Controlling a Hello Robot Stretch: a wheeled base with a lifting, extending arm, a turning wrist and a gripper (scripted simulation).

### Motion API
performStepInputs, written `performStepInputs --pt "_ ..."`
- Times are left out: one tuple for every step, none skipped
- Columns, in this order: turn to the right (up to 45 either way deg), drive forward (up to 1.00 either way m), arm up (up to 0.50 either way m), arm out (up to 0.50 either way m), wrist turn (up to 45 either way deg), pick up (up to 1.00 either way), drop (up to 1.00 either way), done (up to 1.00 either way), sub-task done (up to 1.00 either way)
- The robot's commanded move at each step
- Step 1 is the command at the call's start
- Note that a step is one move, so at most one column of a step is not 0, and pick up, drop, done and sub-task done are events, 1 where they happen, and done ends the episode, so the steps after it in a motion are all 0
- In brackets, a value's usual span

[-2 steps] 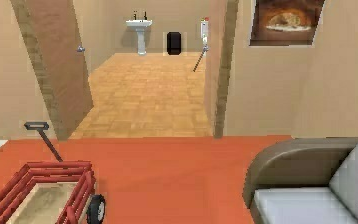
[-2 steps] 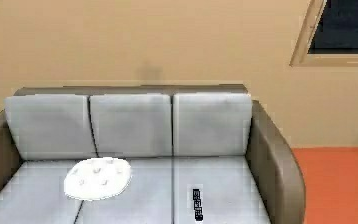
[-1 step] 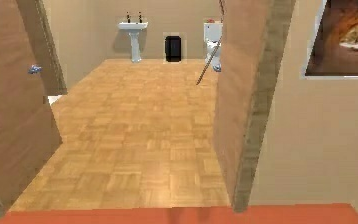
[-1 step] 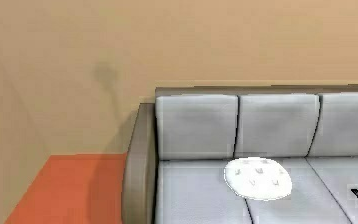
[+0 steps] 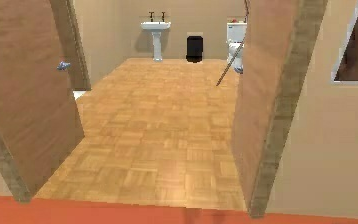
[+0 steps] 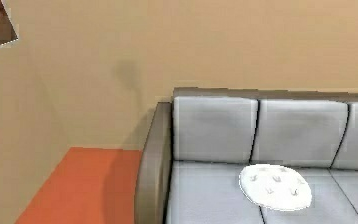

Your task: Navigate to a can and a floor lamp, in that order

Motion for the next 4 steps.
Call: performStepInputs --pt "0.0 0.2 0.0 0.0 0.0 0.0 0.0 0.0 0.0" --pt "-12.0 0.0 0.0 0.0 0.0 0.0 0.0 0.0 0.0" --pt "0.0 1.0 0.0 0.0 0.0 0.0 0.0 0.0 0.0" --pt "0.0 1.0 0.0 0.0 0.0 0.0 0.0 0.0 0.0"
